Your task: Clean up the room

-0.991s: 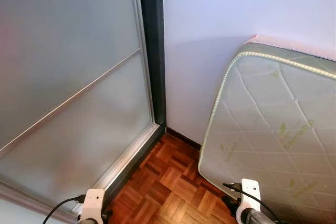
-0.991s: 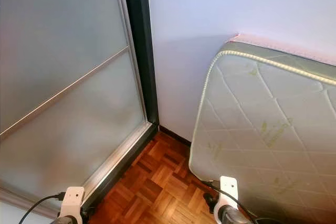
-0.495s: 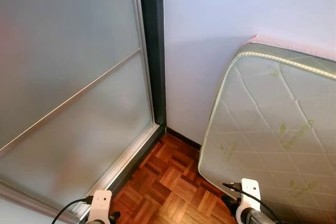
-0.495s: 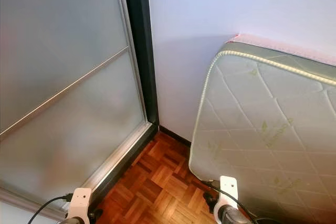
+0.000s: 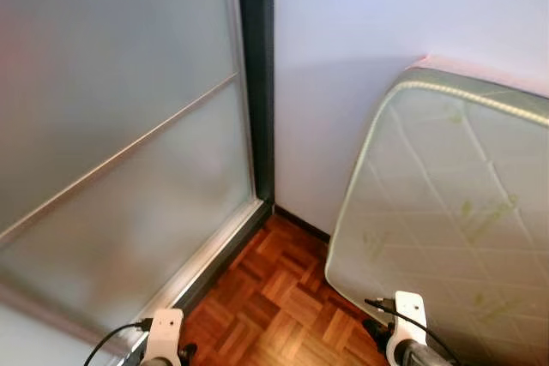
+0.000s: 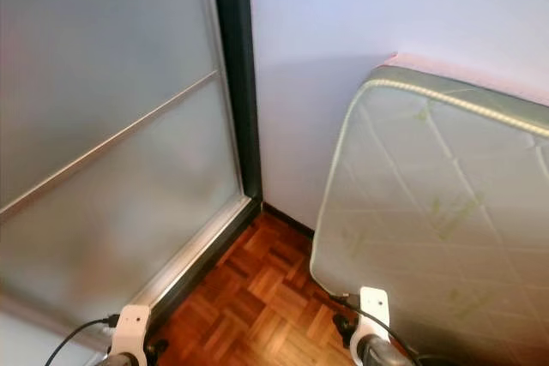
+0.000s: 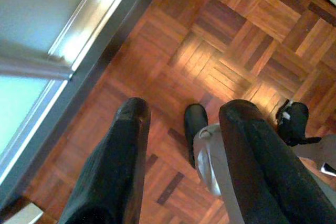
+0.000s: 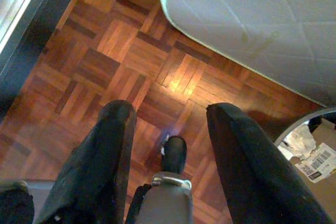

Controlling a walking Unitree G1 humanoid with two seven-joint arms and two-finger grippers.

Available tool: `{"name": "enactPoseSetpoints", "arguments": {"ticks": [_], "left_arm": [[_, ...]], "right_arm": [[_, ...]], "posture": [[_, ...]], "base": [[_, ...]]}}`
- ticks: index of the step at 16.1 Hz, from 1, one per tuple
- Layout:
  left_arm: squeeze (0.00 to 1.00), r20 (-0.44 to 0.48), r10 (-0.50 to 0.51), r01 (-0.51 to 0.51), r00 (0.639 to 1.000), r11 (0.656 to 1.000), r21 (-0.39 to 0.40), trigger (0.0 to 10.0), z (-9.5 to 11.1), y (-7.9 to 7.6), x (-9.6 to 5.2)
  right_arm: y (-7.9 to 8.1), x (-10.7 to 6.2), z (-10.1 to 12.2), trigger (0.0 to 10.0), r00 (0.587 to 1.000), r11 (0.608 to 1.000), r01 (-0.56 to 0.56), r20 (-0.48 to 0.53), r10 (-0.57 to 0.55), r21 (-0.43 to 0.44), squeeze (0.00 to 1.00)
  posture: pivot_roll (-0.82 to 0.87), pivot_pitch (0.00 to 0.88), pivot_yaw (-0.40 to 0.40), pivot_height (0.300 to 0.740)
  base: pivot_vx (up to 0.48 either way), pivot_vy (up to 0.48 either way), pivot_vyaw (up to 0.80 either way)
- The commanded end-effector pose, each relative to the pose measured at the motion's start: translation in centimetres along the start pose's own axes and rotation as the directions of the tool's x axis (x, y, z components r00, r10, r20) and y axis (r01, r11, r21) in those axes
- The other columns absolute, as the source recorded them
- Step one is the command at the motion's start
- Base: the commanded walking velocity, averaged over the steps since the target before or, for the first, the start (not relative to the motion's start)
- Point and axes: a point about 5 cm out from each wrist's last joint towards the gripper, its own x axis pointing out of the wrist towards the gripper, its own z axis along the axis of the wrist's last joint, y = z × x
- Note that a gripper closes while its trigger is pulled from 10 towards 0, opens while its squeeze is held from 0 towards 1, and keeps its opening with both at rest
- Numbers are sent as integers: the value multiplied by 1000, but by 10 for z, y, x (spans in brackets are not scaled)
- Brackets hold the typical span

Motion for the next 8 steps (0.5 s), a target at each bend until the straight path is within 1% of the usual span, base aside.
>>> {"name": "enactPoseSetpoints", "arguments": {"ticks": [1, 6, 8], "left_arm": [[0, -23, -1, 1, 1000, 1000, 19, 10000, -6, 0, -1], [0, -18, 1, -1, 1000, 1000, 13, 10000, -6, 0, -1], [0, -18, 10, -10, 1000, 1000, 14, 10000, -7, 3, -2]], "right_arm": [[-1, -1, -6, 10000, 1000, 1000, 2, -17, -2, -8, 0], [-2, -1, -7, 10000, 1000, 1000, 0, -20, -1, -14, 0], [-2, -1, -6, 10000, 1000, 1000, 0, -19, -1, -13, 0]], "posture": [[231, 27, -12, 740], [230, 24, -13, 740], [229, 25, -15, 740]], "base": [[-274, 0, 0], [-275, 0, 0], [0, 0, 0]]}}
